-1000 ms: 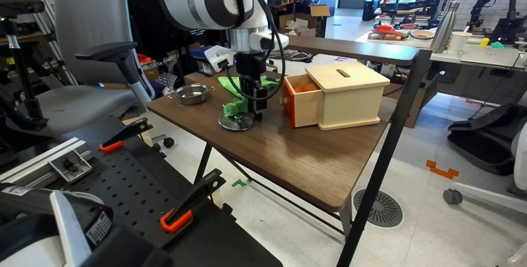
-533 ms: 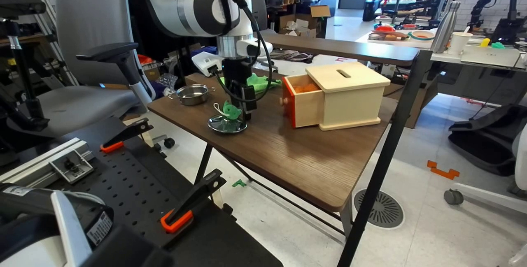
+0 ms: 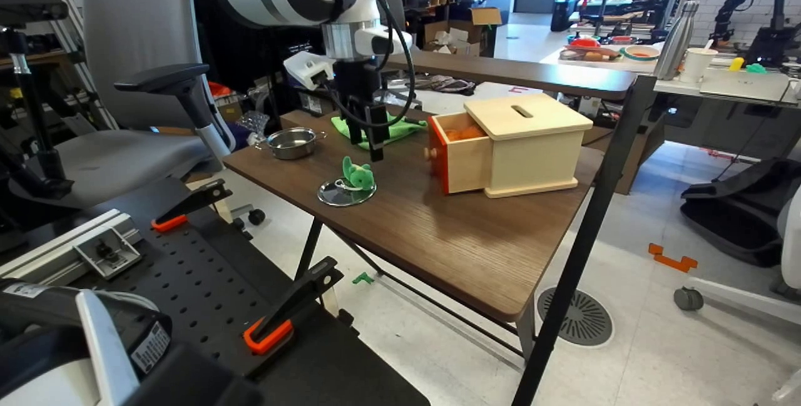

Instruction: Open the drawer

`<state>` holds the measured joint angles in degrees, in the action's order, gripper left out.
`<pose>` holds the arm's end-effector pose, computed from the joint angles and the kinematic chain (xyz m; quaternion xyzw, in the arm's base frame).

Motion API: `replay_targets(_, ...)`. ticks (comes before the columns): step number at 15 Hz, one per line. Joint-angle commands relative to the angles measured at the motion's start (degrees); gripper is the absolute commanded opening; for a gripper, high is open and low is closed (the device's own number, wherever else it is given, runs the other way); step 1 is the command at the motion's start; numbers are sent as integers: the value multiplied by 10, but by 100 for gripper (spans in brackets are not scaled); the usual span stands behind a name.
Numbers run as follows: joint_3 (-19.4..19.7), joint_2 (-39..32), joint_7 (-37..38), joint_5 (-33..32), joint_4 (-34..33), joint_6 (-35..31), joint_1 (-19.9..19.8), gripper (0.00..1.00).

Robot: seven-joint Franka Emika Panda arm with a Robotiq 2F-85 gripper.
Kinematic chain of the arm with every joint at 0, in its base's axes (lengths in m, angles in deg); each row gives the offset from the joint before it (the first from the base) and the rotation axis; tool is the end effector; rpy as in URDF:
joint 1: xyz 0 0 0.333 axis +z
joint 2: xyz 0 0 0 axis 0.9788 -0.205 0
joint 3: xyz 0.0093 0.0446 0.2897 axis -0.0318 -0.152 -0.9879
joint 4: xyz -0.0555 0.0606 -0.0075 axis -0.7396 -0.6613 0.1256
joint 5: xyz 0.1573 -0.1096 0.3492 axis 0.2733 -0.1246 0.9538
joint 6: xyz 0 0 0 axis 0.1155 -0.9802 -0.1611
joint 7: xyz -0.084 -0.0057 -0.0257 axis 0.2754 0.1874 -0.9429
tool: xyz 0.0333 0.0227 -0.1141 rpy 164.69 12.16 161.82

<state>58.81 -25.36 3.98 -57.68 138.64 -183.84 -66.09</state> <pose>0.5753 0.0709 0.1052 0.9883 -0.1502 0.0090 0.0245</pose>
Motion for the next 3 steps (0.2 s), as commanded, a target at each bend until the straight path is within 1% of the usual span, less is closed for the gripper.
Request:
replay_targets(1, -16, 117, -43, 8, 111, -40, -14, 100)
replay_targets(2, -4, 50, -17, 1, 42, -15, -2, 100)
replay_targets(3, -6, 75, -22, 0, 64, -18, -4, 100)
